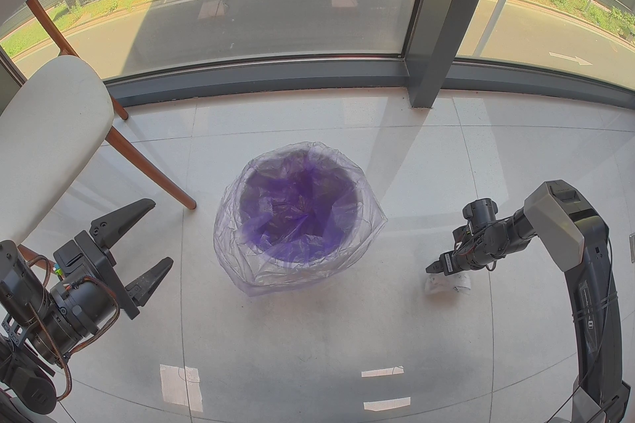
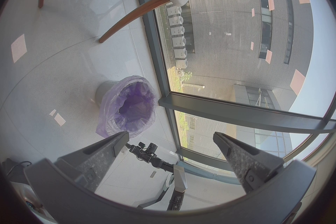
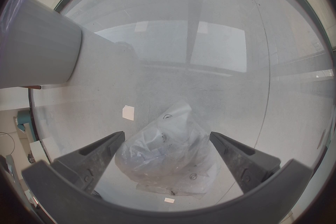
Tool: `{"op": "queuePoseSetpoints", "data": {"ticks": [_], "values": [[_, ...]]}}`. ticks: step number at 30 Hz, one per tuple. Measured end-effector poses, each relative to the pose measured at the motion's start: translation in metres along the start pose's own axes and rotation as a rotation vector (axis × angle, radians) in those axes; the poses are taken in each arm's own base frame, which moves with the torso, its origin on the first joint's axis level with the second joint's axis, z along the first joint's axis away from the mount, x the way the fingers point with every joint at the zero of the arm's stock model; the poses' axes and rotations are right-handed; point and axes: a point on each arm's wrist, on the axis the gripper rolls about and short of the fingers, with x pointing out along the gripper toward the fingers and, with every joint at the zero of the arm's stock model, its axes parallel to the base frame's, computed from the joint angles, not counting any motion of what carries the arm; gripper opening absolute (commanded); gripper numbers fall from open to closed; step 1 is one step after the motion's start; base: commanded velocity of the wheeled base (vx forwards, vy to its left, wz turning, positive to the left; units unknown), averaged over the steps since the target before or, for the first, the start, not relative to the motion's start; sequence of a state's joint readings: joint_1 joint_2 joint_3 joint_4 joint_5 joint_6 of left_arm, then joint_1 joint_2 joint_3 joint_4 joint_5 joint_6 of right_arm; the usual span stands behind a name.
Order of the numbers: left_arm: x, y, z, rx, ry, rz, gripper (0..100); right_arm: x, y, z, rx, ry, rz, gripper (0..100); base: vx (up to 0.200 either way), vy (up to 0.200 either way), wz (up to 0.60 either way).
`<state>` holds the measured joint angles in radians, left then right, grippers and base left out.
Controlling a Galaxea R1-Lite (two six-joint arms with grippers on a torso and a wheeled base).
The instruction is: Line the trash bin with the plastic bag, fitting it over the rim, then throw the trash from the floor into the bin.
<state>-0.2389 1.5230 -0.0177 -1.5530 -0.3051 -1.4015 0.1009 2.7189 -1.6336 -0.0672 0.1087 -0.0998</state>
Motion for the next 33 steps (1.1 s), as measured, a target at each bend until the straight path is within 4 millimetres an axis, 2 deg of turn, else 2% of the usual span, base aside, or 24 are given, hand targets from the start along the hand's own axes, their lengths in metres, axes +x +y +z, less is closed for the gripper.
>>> {"op": "queuePoseSetpoints", "data": {"ticks": [4,15,21,25,29,33], "values": [[0.0,0.0,0.0,0.0,-0.004,0.0,100,-0.001,0.0,0.0,0.005,0.046,0.005,0,0.0,0.0,0.0],[-0.002,0.001,0.007,0.004,-0.038,0.006,100,-0.001,0.001,0.003,0.0,0.042,0.003,0,0.0,0.0,0.0],[-0.003,0.0,0.007,0.005,-0.044,0.002,100,-0.022,0.0,0.016,-0.002,0.007,-0.001,0,0.0,0.0,0.0],[-0.004,-0.001,0.007,0.008,-0.047,-0.004,100,-0.06,0.003,0.033,-0.007,-0.038,-0.002,0,0.0,0.0,0.0],[-0.006,-0.004,0.007,0.013,-0.048,-0.019,100,-0.115,0.015,0.051,-0.018,-0.105,0.009,0,0.0,0.0,0.0],[-0.01,-0.009,0.006,0.024,-0.05,-0.047,100,-0.183,0.04,0.065,-0.038,-0.202,0.039,0,0.0,0.0,0.0]]}}
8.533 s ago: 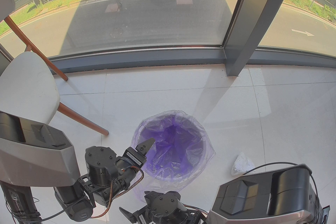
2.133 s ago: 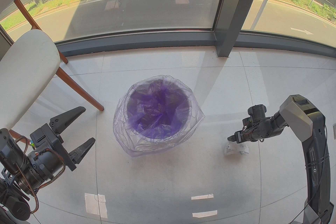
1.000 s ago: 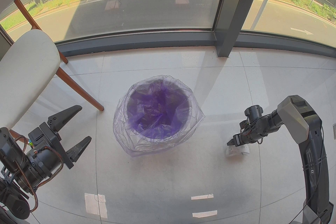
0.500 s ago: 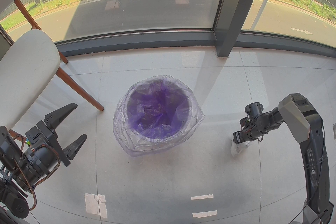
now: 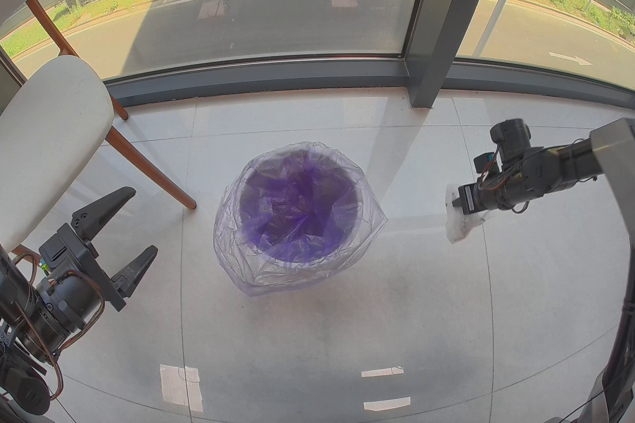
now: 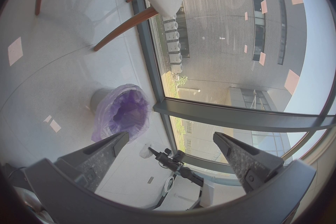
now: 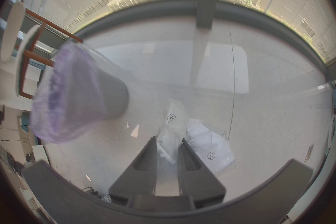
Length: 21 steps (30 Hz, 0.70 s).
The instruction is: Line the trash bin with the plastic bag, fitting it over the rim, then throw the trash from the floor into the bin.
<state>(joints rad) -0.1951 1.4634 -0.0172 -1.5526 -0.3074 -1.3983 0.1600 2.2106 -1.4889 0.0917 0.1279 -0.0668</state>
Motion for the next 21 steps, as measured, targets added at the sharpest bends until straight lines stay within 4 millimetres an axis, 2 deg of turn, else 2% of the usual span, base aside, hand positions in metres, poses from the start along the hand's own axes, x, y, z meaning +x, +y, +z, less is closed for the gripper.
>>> {"op": "queuePoseSetpoints", "data": {"ticks": [2,3,5,7,10,13,15,18,21], "values": [[-0.003,-0.004,0.0,0.008,-0.003,-0.022,100,-0.035,0.021,0.01,-0.017,-0.052,0.028,0,0.0,0.0,0.0],[-0.004,-0.005,0.0,0.01,-0.004,-0.028,100,-0.044,0.027,0.012,-0.023,-0.066,0.037,0,0.0,0.0,0.0],[-0.007,-0.01,-0.001,0.02,-0.007,-0.055,100,-0.073,0.055,0.016,-0.049,-0.111,0.085,0,0.0,0.0,0.0],[-0.012,-0.016,-0.001,0.031,-0.011,-0.086,100,-0.097,0.086,0.015,-0.085,-0.142,0.148,0,0.0,0.0,0.0],[-0.02,-0.027,-0.002,0.051,-0.021,-0.145,100,-0.121,0.127,0.01,-0.132,-0.176,0.24,0,0.0,0.0,0.0],[-0.032,-0.038,-0.004,0.075,-0.031,-0.21,100,-0.131,0.16,0.007,-0.169,-0.242,0.324,0,0.0,0.0,0.0],[-0.037,-0.042,-0.005,0.083,-0.035,-0.228,100,-0.132,0.174,0.007,-0.175,-0.3,0.365,0,0.0,0.0,0.0],[-0.045,-0.046,-0.007,0.098,-0.042,-0.241,100,-0.124,0.192,0.01,-0.172,-0.405,0.419,0,0.0,0.0,0.0],[-0.05,-0.048,-0.008,0.115,-0.048,-0.248,100,-0.108,0.208,0.012,-0.164,-0.511,0.466,0,0.0,0.0,0.0]]}}
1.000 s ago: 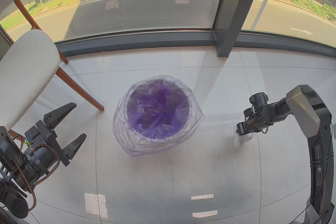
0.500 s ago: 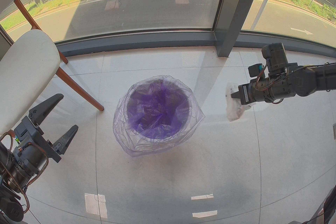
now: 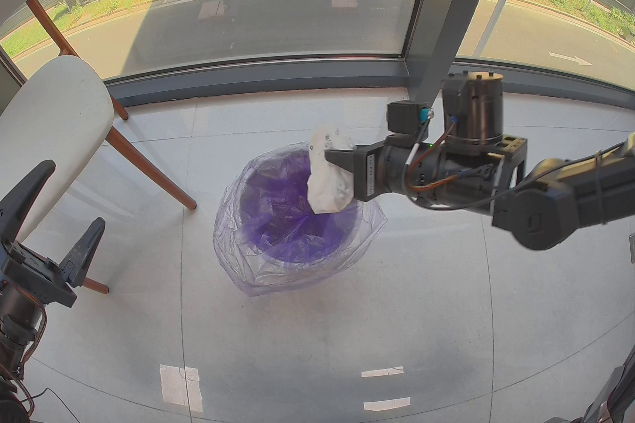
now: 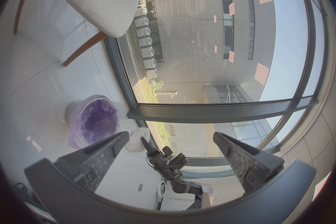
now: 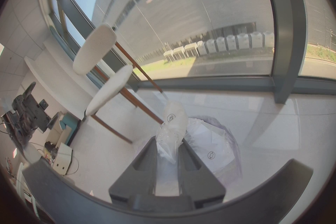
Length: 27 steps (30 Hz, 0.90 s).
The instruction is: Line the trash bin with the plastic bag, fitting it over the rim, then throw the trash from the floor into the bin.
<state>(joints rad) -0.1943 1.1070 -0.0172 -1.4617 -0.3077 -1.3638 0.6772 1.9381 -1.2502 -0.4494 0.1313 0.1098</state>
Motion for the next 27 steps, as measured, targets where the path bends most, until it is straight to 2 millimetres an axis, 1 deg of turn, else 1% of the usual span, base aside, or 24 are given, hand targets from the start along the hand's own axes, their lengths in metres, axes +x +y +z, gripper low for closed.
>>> {"op": "queuePoseSetpoints", "data": {"ticks": [4,6,9,13,17,19,22,27], "values": [[-0.005,-0.003,0.0,0.025,-0.011,-0.001,100,0.036,0.001,-0.025,-0.004,-0.083,0.027,0,0.0,0.0,0.0],[-0.006,-0.004,0.001,0.035,-0.018,-0.002,100,0.055,-0.001,-0.044,-0.002,-0.083,0.035,0,0.0,0.0,0.0],[-0.008,-0.005,0.001,0.045,-0.028,-0.001,100,0.078,-0.004,-0.071,0.001,-0.061,0.037,0,0.0,0.0,0.0],[-0.01,-0.005,0.002,0.057,-0.042,0.001,100,0.104,-0.008,-0.094,-0.003,-0.053,0.037,0,0.0,0.0,0.0],[-0.011,-0.006,0.004,0.064,-0.056,0.003,100,0.124,-0.016,-0.099,-0.027,-0.089,0.029,0,0.0,0.0,0.0],[-0.012,-0.006,0.004,0.065,-0.061,0.007,100,0.131,-0.02,-0.099,-0.04,-0.117,0.024,0,0.0,0.0,0.0],[-0.012,-0.006,0.004,0.063,-0.065,0.008,100,0.137,-0.024,-0.101,-0.049,-0.154,0.013,0,0.0,0.0,0.0],[-0.013,-0.006,0.004,0.066,-0.066,0.008,100,0.142,-0.032,-0.112,-0.051,-0.158,-0.011,0,0.0,0.0,0.0]]}}
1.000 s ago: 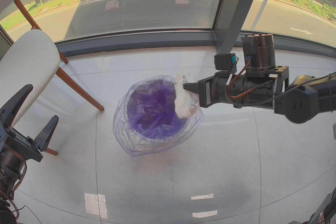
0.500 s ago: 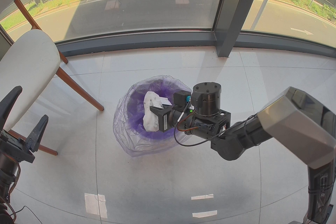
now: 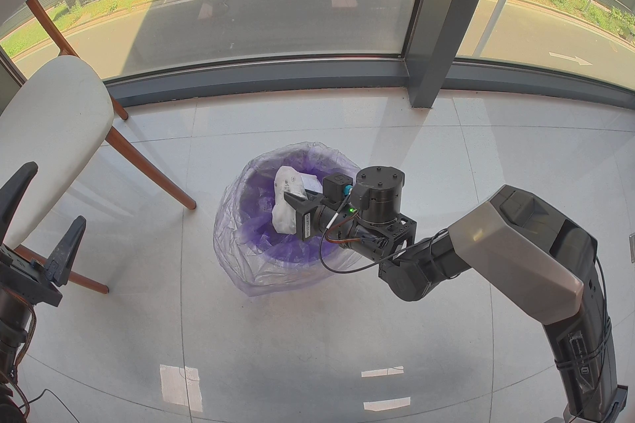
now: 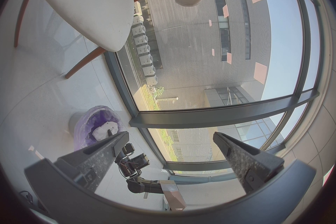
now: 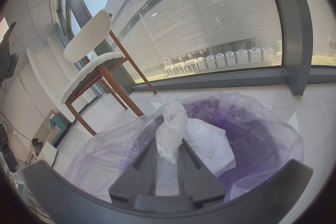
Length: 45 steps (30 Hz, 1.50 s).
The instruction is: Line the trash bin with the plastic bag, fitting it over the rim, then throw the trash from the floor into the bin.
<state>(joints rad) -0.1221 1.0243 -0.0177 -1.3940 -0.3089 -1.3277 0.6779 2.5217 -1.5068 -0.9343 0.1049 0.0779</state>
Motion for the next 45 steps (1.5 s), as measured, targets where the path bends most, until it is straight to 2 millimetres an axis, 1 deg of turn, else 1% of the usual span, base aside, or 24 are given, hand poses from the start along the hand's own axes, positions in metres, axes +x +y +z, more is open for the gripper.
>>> {"op": "queuePoseSetpoints", "data": {"ticks": [4,8,9,14,22,24,27,29,32,36,38,39,41,45], "values": [[0.0,0.0,0.0,0.002,-0.002,0.001,100,0.003,-0.003,-0.009,-0.01,0.005,-0.005,0,0.0,0.0,0.0],[0.0,0.0,0.0,0.005,-0.003,0.001,100,0.004,-0.005,-0.013,-0.01,0.01,-0.008,0,0.0,0.0,0.0],[0.0,0.0,0.0,0.005,-0.004,0.001,100,0.004,-0.005,-0.014,-0.01,0.012,-0.009,100,0.0,0.0,0.0],[0.0,0.0,0.0,0.005,-0.004,0.001,100,0.004,-0.007,-0.017,-0.01,0.015,-0.011,100,0.0,0.0,0.0],[-0.001,0.0,0.002,0.02,-0.02,0.005,100,0.002,-0.006,-0.009,-0.021,-0.038,-0.009,100,0.0,0.0,0.0],[-0.001,0.0,0.002,0.033,-0.022,0.007,100,-0.001,-0.005,-0.002,-0.022,-0.047,-0.014,100,0.0,0.0,0.0],[-0.001,0.0,0.002,0.057,-0.025,0.004,100,-0.008,-0.004,0.018,-0.024,-0.077,-0.025,100,0.0,0.0,0.0],[-0.002,-0.001,0.002,0.072,-0.026,-0.001,100,-0.017,-0.004,0.035,-0.025,-0.098,-0.042,100,0.0,0.0,0.0],[-0.004,-0.003,0.002,0.099,-0.029,-0.006,100,-0.04,-0.006,0.065,-0.019,-0.133,-0.09,100,0.0,0.0,0.0],[-0.009,-0.003,0.001,0.158,-0.029,0.017,100,-0.082,-0.012,0.103,0.0,-0.176,-0.182,100,0.0,0.0,0.0],[-0.012,-0.001,0.0,0.2,-0.028,0.044,100,-0.107,-0.018,0.12,0.007,-0.195,-0.229,100,0.0,0.0,0.0],[-0.015,0.0,0.0,0.228,-0.024,0.067,100,-0.124,-0.022,0.128,0.011,-0.202,-0.258,100,0.0,0.0,0.0],[-0.019,0.003,-0.002,0.272,-0.013,0.108,100,-0.15,-0.03,0.138,0.015,-0.21,-0.306,100,0.0,0.0,0.0],[-0.036,0.01,-0.01,0.364,0.036,0.221,100,-0.215,-0.045,0.155,0.02,-0.228,-0.425,100,0.0,0.0,0.0]]}}
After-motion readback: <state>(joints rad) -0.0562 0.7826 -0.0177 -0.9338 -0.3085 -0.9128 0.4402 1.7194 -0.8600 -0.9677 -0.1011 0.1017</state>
